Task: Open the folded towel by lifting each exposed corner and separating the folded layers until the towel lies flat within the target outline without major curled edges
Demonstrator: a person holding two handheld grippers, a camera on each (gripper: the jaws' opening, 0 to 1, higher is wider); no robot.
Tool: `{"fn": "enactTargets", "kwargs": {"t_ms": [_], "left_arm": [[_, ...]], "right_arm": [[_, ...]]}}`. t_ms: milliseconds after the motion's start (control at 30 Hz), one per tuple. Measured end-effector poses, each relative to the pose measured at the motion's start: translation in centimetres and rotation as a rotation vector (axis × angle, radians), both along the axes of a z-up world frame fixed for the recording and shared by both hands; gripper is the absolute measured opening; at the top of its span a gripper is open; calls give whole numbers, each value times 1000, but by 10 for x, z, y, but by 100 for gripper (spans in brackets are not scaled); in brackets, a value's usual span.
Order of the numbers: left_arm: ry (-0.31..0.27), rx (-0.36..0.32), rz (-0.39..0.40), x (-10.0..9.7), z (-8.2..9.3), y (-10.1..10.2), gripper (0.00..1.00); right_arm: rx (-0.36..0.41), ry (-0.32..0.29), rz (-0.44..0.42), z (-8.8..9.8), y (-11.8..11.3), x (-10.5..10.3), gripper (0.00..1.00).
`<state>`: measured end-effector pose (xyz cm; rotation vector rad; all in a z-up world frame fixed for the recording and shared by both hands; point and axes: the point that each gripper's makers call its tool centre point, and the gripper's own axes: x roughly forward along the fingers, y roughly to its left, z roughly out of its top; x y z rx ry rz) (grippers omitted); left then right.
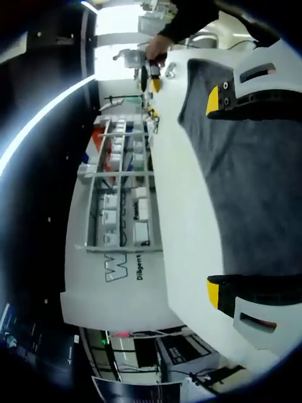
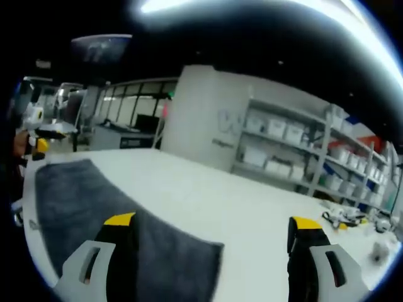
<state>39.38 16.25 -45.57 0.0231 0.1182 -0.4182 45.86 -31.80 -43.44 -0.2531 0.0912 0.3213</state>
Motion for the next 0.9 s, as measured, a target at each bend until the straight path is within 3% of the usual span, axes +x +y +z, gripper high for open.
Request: {"fn": "enactTargets", "kwargs": {"t_ms": [333, 667, 767, 900], "left_arm": [[16, 6, 84, -15, -8, 44, 99], [27, -5, 115, -29, -14, 64, 99], [36, 7, 131, -34, -17, 70, 99], [45, 22, 140, -40, -19, 77, 99]], "right_arm": [[3, -9, -30, -9, -10, -22, 99], [18, 10, -60, -29, -23, -45, 99], [74, 55, -70, -35, -26, -52, 99], [80, 29, -80, -30, -29, -60, 99]]}}
